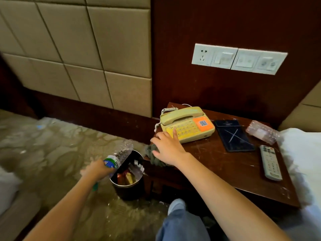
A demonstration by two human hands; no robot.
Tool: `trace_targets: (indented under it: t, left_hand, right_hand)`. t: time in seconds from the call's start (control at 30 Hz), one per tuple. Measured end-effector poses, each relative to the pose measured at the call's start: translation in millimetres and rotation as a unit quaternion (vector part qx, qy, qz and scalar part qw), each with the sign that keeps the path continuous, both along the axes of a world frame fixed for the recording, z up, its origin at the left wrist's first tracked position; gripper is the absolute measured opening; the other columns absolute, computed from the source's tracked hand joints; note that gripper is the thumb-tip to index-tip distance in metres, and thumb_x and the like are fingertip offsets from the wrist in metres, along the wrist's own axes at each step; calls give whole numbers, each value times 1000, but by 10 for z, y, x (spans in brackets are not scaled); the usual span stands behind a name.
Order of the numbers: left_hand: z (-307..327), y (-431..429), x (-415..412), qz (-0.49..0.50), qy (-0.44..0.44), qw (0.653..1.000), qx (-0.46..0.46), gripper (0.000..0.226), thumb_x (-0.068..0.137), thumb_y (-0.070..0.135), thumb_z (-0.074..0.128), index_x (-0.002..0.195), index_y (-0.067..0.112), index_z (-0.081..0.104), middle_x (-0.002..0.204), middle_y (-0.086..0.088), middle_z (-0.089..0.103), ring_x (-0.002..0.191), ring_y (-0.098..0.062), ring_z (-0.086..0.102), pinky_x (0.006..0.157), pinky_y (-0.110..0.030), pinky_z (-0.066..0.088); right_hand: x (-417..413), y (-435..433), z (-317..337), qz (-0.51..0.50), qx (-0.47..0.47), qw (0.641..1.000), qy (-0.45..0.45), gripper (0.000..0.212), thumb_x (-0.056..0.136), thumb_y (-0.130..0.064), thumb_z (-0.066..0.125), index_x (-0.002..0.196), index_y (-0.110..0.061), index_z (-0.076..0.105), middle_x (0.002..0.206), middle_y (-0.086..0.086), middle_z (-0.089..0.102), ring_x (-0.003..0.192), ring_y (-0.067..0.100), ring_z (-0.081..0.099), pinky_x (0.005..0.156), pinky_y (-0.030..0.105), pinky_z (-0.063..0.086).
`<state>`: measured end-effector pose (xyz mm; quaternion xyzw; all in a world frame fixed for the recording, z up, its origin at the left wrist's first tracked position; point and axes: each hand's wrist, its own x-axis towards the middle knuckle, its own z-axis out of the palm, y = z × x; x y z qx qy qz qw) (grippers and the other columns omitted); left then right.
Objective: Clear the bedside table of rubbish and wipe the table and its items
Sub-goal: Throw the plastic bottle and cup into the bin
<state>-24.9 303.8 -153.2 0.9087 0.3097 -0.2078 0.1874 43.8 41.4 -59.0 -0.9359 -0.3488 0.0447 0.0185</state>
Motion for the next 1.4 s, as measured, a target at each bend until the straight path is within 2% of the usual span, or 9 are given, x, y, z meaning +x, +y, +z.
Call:
trace_targets:
  t: [0.23, 0.5, 0.63, 0.7, 0.77, 0.83, 1.03, 1.17, 1.4]
  left_hand:
    - [-705, -229, 187, 142, -20, 980, -140, 49, 79, 47, 69, 93, 1, 61, 85, -11, 62, 76, -23, 58, 64, -29, 43]
    - [-1110, -228, 439, 313, -75, 907, -272, 59, 82, 29, 72, 119, -11, 49, 105, -26, 57, 99, -38, 58, 74, -39, 44]
    - [-1200, -186, 530, 374, -98, 871, -303, 62, 79, 27, 75, 118, -14, 48, 80, -19, 54, 71, -30, 54, 72, -40, 46]
    - [-1272, -156, 565, 408, -111, 846, -326, 64, 81, 23, 73, 126, -12, 44, 95, -24, 60, 83, -36, 59, 78, -44, 48]
    - [-1287, -176, 578, 414, -106, 843, -328, 68, 83, 22, 71, 134, -10, 39, 127, -26, 53, 114, -41, 53, 93, -47, 43]
    - [-1254, -222, 576, 400, -119, 856, -305, 62, 85, 19, 68, 132, -12, 42, 132, -27, 50, 120, -40, 50, 99, -44, 41]
    - [-700, -332, 862, 292, -220, 891, -271, 46, 84, 29, 67, 115, -4, 58, 113, -23, 63, 103, -37, 60, 91, -43, 48]
    - [-113, -614, 1022, 153, -325, 907, -221, 48, 87, 26, 64, 126, 2, 50, 119, -17, 59, 109, -33, 58, 91, -40, 45]
    - [586, -1936, 1327, -175, -412, 887, -115, 35, 86, 19, 66, 118, 5, 60, 112, -12, 62, 105, -26, 57, 86, -35, 43]
  right_hand:
    - [270, -28, -375, -21, 27, 999, 34, 43, 95, -35, 49, 136, -20, 46, 138, 6, 42, 136, 29, 29, 114, 60, 10]
    - [375, 39, -711, 24, -18, 1000, 8, 40, 96, -39, 48, 133, -24, 50, 135, -2, 51, 127, 22, 42, 106, 48, 22]
    - [404, 53, -783, 31, -5, 999, -16, 37, 96, -38, 48, 131, -24, 52, 131, -3, 52, 123, 22, 43, 103, 46, 22]
    - [391, 47, -803, 29, 0, 999, -17, 37, 96, -37, 48, 130, -24, 53, 131, -3, 52, 122, 22, 44, 103, 47, 22]
    - [387, 40, -809, 27, 1, 999, -17, 36, 96, -37, 47, 129, -24, 53, 130, -3, 52, 122, 23, 44, 103, 49, 21]
    - [389, 45, -784, 27, -7, 1000, -12, 35, 97, -37, 47, 129, -24, 54, 130, -2, 52, 122, 24, 44, 103, 51, 21]
    - [339, 58, -776, 19, -10, 1000, 5, 39, 97, -36, 45, 135, -24, 46, 135, 1, 48, 127, 25, 40, 107, 54, 16]
    - [282, -80, -617, 5, 57, 998, 1, 46, 97, -39, 45, 140, -23, 40, 145, 5, 39, 134, 26, 34, 110, 57, 9]
    - [572, -1429, -229, -185, 93, 977, -52, 34, 97, -32, 43, 125, -17, 54, 125, 5, 54, 119, 27, 48, 104, 49, 26]
